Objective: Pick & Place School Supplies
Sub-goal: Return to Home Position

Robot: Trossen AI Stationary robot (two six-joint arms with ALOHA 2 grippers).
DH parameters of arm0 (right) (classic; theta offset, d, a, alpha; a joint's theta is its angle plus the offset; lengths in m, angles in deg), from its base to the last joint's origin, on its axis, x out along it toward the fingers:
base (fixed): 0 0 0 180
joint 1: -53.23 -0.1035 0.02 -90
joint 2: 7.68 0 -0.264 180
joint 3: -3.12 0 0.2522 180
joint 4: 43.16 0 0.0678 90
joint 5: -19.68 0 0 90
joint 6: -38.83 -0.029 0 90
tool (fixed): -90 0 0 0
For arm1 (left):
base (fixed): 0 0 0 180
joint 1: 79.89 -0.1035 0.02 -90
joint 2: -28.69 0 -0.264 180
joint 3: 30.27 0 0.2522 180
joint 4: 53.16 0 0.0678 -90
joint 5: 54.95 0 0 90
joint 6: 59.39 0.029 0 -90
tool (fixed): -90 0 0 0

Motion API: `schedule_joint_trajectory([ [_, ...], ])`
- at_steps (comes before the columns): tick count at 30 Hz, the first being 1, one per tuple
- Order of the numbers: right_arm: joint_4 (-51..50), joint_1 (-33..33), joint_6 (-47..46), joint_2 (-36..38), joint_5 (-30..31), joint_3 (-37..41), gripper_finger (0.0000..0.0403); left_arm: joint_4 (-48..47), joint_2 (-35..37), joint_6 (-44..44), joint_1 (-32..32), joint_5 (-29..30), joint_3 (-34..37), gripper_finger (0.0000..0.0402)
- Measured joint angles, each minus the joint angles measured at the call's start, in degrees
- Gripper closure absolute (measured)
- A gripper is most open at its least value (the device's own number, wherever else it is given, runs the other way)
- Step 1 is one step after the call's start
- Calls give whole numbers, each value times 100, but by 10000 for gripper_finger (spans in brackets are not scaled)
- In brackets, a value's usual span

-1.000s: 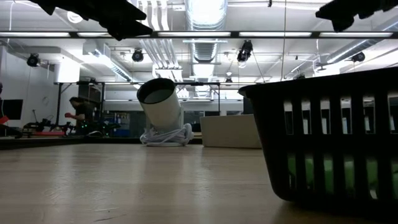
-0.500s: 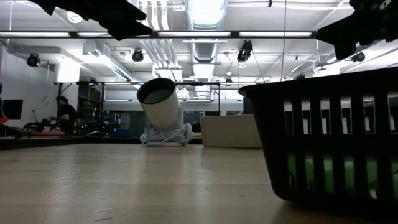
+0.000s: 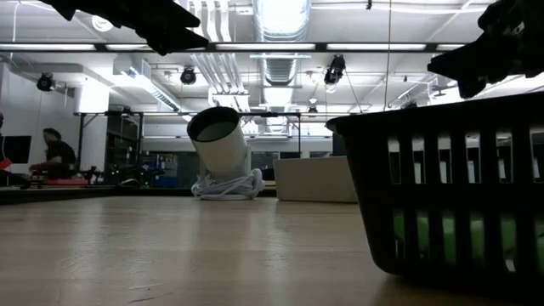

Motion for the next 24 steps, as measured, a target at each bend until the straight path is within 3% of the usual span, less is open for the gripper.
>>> schedule_joint_trajectory([
  [9, 16, -2, 229, -2, -39, 197, 321, 0, -1, 0, 0, 2, 0, 74],
  [24, 119, -2, -143, -13, 13, 555, 321, -4, -1, -1, 0, 2, 2, 73],
])
